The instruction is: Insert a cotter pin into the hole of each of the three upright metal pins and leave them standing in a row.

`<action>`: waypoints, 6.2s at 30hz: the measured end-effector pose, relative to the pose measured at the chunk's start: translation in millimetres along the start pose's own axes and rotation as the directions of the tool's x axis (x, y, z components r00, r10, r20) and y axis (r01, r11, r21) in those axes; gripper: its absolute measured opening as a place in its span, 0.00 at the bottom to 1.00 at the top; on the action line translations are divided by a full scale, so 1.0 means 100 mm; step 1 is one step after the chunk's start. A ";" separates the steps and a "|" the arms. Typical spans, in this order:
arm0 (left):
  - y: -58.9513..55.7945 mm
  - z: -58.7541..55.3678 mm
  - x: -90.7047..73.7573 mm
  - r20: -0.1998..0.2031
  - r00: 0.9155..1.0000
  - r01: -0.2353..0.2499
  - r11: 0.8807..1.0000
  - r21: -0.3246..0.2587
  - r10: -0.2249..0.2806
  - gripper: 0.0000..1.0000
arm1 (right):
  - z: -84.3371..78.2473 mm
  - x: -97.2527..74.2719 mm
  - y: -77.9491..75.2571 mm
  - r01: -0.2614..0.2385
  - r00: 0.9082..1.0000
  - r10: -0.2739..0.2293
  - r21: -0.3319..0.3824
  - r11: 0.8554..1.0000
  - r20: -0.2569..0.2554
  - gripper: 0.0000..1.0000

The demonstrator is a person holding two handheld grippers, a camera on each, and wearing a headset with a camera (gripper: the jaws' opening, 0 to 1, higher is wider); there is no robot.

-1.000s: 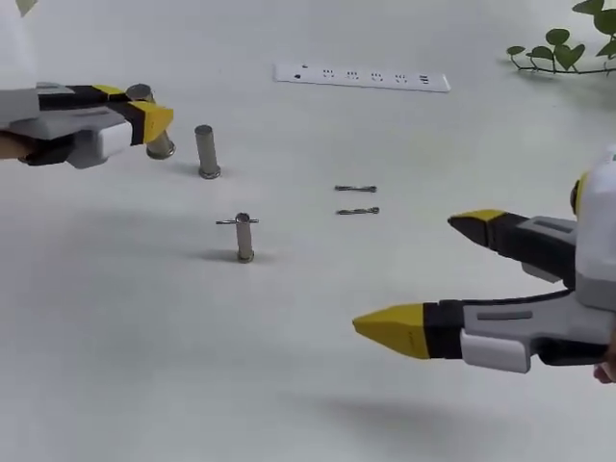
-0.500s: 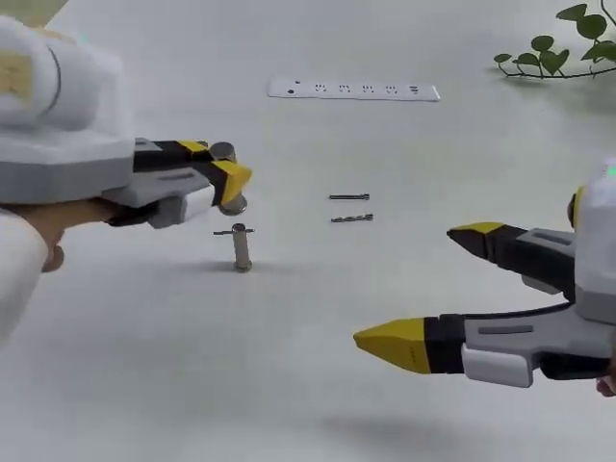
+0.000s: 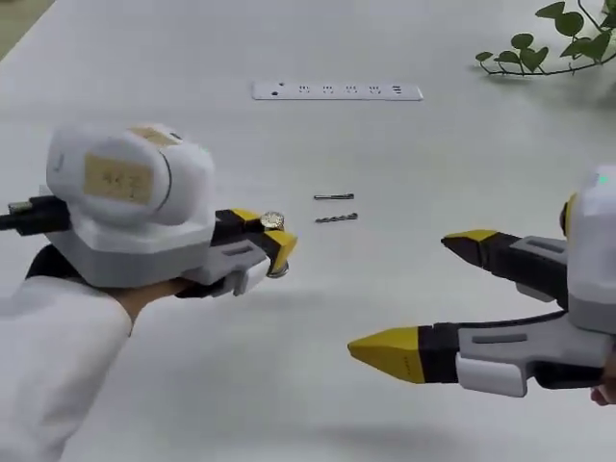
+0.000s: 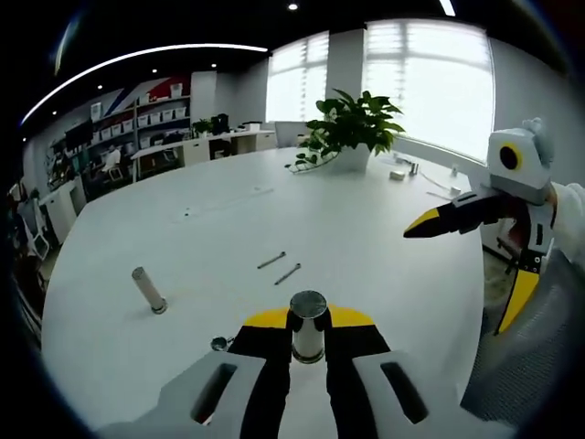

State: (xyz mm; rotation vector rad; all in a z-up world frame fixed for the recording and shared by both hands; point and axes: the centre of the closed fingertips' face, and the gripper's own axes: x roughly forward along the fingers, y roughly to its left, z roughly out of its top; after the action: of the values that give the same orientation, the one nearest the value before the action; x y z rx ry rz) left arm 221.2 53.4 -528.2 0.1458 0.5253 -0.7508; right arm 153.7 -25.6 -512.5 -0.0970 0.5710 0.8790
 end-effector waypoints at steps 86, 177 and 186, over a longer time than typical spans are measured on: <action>-0.52 -0.07 -0.55 0.143 0.954 0.255 0.963 0.085 -0.265 0.88 | -0.13 -0.13 0.01 0.035 0.999 -0.034 0.028 0.999 -0.021 0.92; -0.11 -0.40 -1.09 0.106 0.993 0.057 0.990 -0.130 -0.043 0.97 | -0.16 1.36 -1.25 -0.496 0.716 0.001 -0.507 0.705 -0.698 0.00; -0.10 -0.40 -1.08 0.108 0.994 0.049 0.990 -0.132 -0.035 0.94 | -0.17 1.34 -1.22 -0.531 0.680 -0.018 -0.511 0.676 -0.733 0.00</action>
State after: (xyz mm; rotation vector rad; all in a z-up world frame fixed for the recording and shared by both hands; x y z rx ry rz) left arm 132.5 124.1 -507.5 -0.0298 0.4778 -0.7573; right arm 305.3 -15.4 -613.5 -1.1255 0.9461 1.3493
